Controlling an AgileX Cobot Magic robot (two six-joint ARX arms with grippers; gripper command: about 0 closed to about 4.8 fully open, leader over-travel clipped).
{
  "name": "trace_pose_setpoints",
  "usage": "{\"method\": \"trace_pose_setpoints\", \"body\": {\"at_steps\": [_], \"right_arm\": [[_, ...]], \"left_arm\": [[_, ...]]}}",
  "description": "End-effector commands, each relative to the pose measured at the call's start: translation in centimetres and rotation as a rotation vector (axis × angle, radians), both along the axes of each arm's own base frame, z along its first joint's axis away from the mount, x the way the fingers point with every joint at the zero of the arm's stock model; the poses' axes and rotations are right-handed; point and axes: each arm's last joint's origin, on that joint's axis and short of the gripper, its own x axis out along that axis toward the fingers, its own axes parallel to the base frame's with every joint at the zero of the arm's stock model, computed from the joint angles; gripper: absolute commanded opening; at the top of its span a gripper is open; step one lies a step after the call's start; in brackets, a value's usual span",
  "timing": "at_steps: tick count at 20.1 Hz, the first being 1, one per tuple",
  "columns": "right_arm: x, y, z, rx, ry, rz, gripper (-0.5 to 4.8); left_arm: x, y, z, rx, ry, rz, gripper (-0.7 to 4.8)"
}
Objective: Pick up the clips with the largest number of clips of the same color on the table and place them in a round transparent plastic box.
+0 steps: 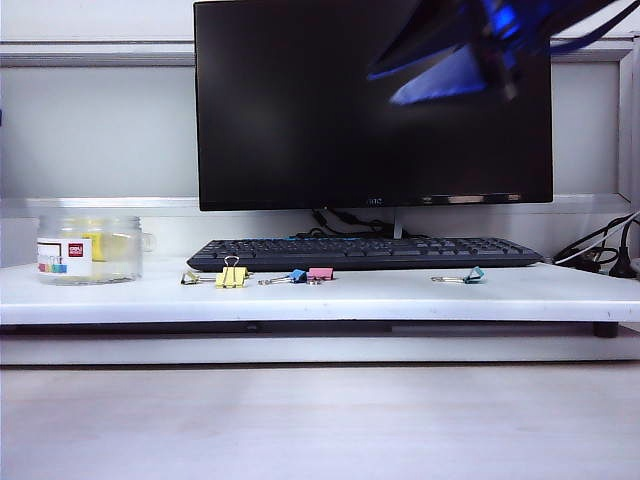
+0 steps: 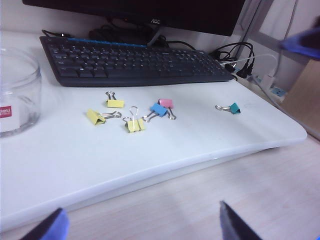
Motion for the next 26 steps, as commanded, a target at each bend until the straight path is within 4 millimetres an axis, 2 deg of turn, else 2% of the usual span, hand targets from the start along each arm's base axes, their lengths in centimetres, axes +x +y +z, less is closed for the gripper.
{"method": "trace_pose_setpoints", "body": {"at_steps": [1, 5, 9, 14, 18, 21, 26], "right_arm": [[1.5, 0.8, -0.9, 0.022, -0.004, 0.058, 2.16], [3.2, 1.9, -3.4, 0.054, 0.046, 0.155, 2.16], [4.4, 3.0, -5.5, 0.068, 0.093, 0.209, 2.16], [6.0, 5.1, -5.6, 0.072, 0.072, 0.280, 2.17], [7.8, 6.6, -5.8, 0.069, 0.055, 0.304, 2.17], [9.3, 7.4, -6.9, 0.064, 0.076, 0.307, 2.17], [11.0, 8.8, -8.9, 0.076, 0.120, 0.359, 2.22]], "left_arm": [[0.0, 0.0, 0.3, -0.013, -0.015, -0.004, 4.01], [0.0, 0.0, 0.3, -0.012, -0.021, 0.011, 4.01], [0.5, 0.0, 0.0, -0.006, 0.047, 0.021, 4.01], [1.5, -0.2, 1.8, 0.015, 0.107, 0.022, 4.01], [3.0, -0.4, 2.2, 0.035, 0.210, 0.046, 4.02], [4.1, -0.6, 2.5, 0.050, 0.278, 0.043, 4.02], [4.5, -0.9, 3.7, 0.060, 0.252, -0.011, 4.02]]}}
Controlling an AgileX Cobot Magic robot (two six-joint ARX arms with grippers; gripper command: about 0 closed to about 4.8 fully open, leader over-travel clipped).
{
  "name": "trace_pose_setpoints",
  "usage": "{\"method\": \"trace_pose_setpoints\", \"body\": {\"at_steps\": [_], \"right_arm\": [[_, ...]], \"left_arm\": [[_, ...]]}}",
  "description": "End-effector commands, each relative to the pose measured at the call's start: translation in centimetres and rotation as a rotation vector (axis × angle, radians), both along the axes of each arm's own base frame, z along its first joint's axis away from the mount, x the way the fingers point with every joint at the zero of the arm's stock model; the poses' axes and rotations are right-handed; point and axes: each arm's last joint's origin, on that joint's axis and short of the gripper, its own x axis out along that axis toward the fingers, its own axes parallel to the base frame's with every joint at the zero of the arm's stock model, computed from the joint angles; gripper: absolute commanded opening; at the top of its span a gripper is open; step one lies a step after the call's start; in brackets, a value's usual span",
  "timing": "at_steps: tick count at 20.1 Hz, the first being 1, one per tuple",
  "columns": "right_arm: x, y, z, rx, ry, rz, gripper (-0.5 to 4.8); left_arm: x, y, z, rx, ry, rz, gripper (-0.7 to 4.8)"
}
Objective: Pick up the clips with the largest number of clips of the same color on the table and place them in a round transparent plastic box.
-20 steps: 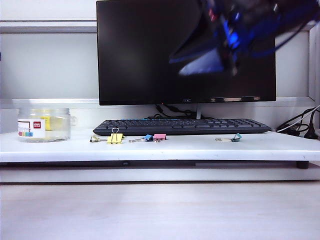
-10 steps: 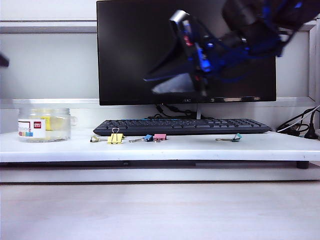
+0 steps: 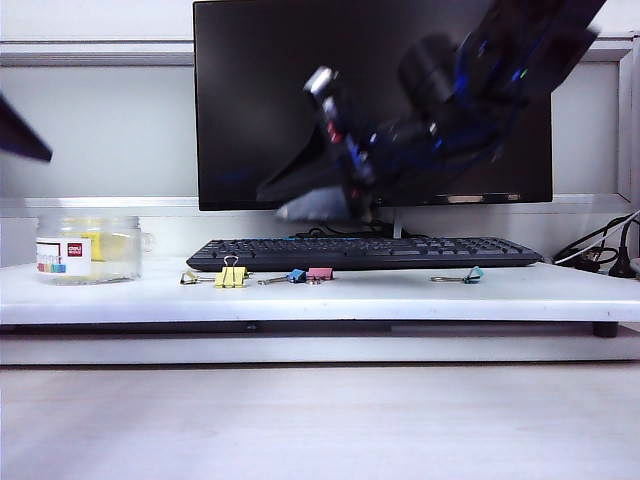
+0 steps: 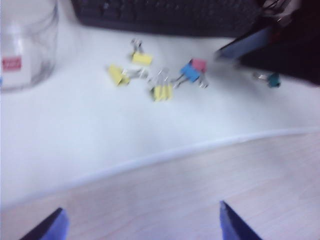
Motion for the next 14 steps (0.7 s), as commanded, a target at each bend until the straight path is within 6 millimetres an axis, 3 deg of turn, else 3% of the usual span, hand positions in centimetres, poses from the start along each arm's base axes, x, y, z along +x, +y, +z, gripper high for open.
{"method": "trace_pose_setpoints", "body": {"at_steps": [1, 3, 5, 14], "right_arm": [[0.7, 1.1, -0.4, 0.025, 0.003, 0.056, 2.22], [1.2, 2.1, -0.5, 0.030, -0.003, 0.074, 2.30], [1.7, 3.1, -0.4, 0.034, -0.018, 0.084, 2.70], [3.0, 4.4, -3.3, -0.024, -0.022, 0.040, 2.70]], "left_arm": [[0.0, -0.1, 0.7, -0.003, -0.041, -0.054, 4.02], [0.0, -0.1, 0.6, -0.001, -0.034, -0.053, 4.02], [0.0, -0.1, 0.6, -0.001, -0.031, -0.053, 4.02], [-0.1, -0.1, 0.5, 0.002, -0.023, -0.050, 4.02]]}}
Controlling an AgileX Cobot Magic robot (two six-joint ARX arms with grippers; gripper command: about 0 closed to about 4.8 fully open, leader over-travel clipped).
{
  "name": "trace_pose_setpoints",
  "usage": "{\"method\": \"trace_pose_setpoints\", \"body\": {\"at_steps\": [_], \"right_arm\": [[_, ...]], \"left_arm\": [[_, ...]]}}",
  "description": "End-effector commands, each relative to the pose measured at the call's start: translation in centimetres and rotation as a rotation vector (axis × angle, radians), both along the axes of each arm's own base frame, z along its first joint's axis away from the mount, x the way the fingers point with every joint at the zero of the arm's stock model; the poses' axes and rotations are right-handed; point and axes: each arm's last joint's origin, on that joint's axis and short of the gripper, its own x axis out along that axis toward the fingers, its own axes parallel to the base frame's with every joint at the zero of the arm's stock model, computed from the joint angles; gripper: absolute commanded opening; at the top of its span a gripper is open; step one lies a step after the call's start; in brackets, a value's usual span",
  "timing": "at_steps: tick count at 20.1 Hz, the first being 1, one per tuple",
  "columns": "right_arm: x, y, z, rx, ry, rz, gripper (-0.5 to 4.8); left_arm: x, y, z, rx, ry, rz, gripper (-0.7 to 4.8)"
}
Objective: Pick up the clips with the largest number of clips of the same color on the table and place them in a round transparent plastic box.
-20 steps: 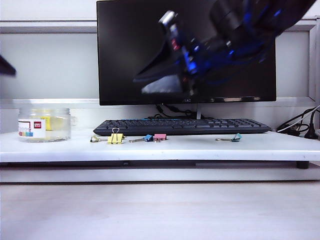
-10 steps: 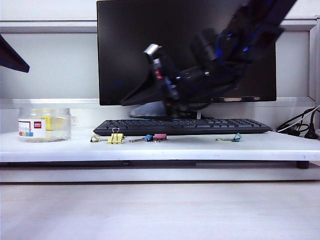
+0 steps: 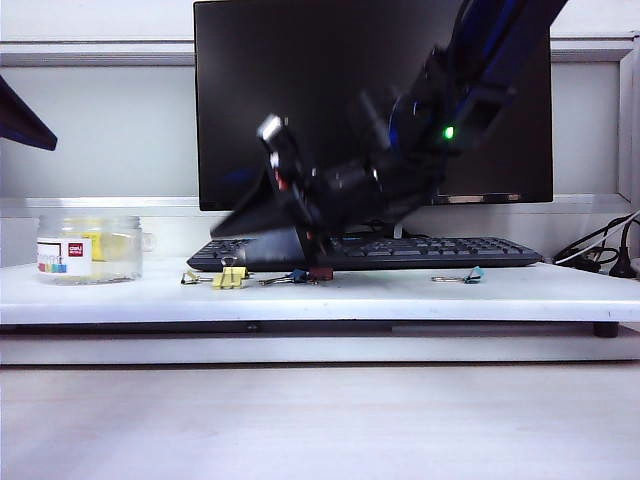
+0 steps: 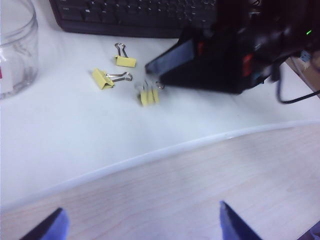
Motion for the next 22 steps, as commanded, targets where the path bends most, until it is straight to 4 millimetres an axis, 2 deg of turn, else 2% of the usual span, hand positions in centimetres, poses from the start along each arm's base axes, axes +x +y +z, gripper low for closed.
{"method": "trace_pose_setpoints", "body": {"at_steps": [1, 8, 22], "right_arm": [[0.21, 0.11, -0.04, -0.004, -0.035, -0.013, 2.70], [0.37, 0.11, -0.06, -0.033, -0.091, -0.050, 2.70], [-0.38, -0.10, -0.86, -0.076, -0.016, 0.012, 2.58]], "left_arm": [[0.05, -0.01, 0.25, 0.000, -0.015, -0.004, 4.02], [0.04, -0.01, 0.26, 0.000, -0.016, -0.004, 4.02], [0.06, -0.01, 0.31, -0.001, -0.022, -0.004, 4.02]]}}
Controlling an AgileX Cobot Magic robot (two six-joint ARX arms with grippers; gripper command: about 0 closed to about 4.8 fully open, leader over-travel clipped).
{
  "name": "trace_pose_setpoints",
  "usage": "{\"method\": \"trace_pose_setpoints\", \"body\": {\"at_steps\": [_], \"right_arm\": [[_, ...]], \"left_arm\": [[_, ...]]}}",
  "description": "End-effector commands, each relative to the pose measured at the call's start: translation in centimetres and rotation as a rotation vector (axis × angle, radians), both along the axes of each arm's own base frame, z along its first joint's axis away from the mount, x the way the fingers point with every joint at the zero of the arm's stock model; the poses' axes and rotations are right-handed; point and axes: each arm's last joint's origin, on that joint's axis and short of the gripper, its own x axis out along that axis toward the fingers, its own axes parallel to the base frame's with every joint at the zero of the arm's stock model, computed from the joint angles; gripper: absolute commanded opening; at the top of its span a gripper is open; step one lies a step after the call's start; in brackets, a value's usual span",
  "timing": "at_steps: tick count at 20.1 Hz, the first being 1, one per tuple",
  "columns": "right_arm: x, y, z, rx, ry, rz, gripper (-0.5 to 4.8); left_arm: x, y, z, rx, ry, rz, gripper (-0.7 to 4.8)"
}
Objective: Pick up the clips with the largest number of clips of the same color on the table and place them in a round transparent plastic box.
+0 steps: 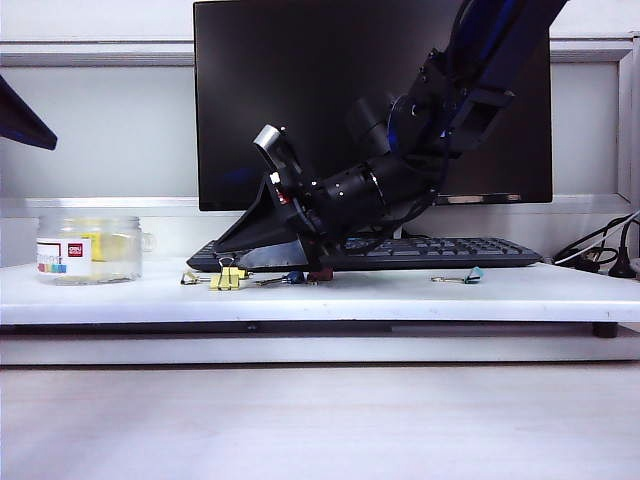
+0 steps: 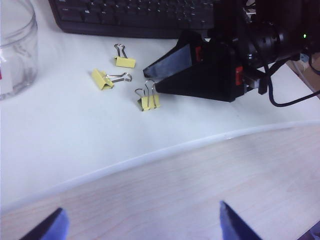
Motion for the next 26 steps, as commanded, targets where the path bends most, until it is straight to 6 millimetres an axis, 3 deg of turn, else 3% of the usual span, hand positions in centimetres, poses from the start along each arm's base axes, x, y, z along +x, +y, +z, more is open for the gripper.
{"method": "trace_pose_setpoints", "body": {"at_steps": [1, 15, 17, 21, 26], "right_arm": [[-0.33, -0.02, -0.56, -0.024, 0.050, 0.003, 2.44], [-0.47, 0.03, -0.72, -0.043, 0.044, 0.005, 1.96], [-0.44, 0.02, -0.74, -0.051, 0.033, -0.002, 1.49], [-0.37, -0.01, -0.79, -0.070, 0.003, -0.016, 1.11], [-0.32, -0.03, -0.80, -0.081, -0.014, -0.025, 1.04]], "left_arm": [[0.07, -0.02, 0.29, -0.001, -0.020, -0.004, 4.02], [0.10, -0.02, 0.36, -0.002, -0.028, -0.004, 4.02], [0.10, -0.02, 0.36, -0.002, -0.028, -0.004, 4.02], [0.10, -0.02, 0.36, -0.002, -0.028, -0.005, 4.02], [0.10, -0.02, 0.36, -0.002, -0.027, -0.004, 4.02]]}}
